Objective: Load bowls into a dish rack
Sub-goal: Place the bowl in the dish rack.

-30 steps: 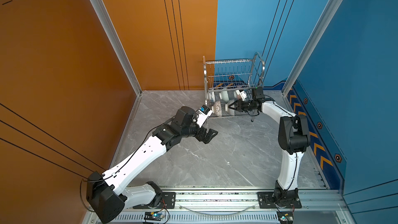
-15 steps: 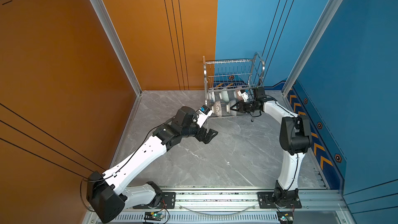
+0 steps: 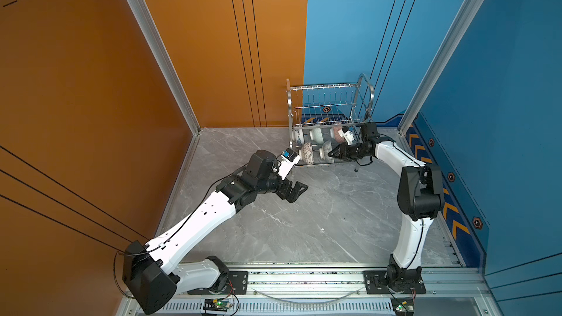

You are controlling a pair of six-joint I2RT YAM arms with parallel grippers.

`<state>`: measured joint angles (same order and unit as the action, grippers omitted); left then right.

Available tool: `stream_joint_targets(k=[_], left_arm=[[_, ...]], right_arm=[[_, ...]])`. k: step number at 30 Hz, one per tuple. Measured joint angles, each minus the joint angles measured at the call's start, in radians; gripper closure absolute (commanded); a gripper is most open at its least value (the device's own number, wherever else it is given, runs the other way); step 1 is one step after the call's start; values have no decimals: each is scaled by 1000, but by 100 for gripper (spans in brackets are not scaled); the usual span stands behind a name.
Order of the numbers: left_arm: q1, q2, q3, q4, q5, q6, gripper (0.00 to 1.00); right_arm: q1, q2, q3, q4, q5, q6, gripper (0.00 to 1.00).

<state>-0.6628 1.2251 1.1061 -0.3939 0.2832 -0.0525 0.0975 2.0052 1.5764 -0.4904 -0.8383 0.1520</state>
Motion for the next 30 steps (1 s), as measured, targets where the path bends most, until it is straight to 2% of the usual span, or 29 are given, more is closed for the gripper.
stream_joint_targets(k=[30], left_arm=[[-8, 0, 0, 2, 0, 3, 2]], right_arm=[[-29, -122, -157, 5, 10, 2, 66]])
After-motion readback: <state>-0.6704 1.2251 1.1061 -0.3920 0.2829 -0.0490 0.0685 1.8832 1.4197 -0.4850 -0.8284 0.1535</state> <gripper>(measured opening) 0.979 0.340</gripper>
